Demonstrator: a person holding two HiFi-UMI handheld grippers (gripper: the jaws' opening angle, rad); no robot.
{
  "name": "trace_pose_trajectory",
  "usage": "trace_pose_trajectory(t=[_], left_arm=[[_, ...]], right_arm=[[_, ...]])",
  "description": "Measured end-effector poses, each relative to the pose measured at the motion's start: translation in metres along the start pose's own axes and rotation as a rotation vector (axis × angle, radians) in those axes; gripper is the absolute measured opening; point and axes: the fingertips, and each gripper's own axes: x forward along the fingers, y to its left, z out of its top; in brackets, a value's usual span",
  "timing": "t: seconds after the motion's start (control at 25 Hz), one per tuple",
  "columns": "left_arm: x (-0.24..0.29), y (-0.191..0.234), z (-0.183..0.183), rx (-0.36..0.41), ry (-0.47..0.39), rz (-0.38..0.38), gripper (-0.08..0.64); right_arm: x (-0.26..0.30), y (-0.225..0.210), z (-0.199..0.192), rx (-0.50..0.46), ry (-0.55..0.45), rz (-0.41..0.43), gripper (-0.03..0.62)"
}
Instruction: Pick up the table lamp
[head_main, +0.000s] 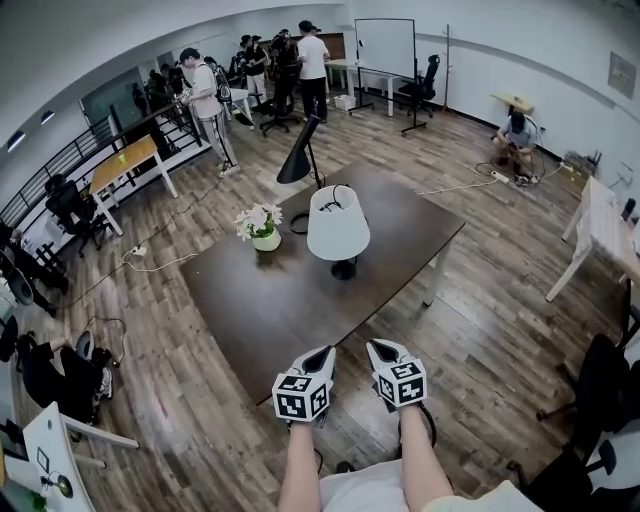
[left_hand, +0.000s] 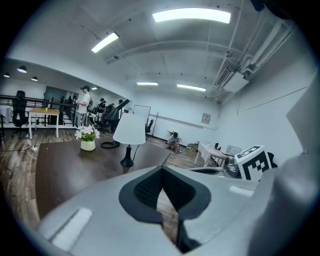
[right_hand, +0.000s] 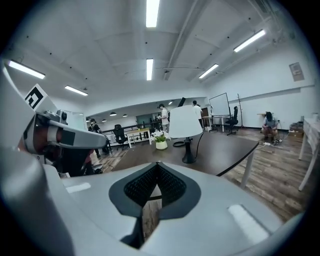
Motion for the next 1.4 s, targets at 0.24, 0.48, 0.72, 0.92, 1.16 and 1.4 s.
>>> trace_pose_trajectory(t=[0.24,0.48,0.72,0.92,1.16,1.4], left_arm=[[0.027,-0.003,0.014,0.021,0.010,0.045,0.000],[0.065,-0.002,0.024,0.039,0.009,0.125,0.000],[0.106,-0.006,0.044,0.030,-0.023,0.201,0.000],[0.126,-0.016,0.068,-0.015,-0.095,0.255,0.000],[0.143,-0.034,0.052,-0.040,-0.048,0.271,0.000],[0.144,-0.024,0.053,-0.066,-0.053,0.290,0.000]], right_arm=[[0.020,-0.031,0.008,0.013,0.044,0.071,0.026],[0.044,-0.062,0.015,-0.002,0.073,0.153,0.026],[0.066,-0.105,0.043,-0.041,0.066,0.240,0.026],[0.069,-0.136,0.057,-0.083,0.045,0.277,0.026],[0.064,-0.154,0.049,0.001,0.007,0.335,0.026],[0.064,-0.153,0.045,0.167,-0.040,0.416,0.026]])
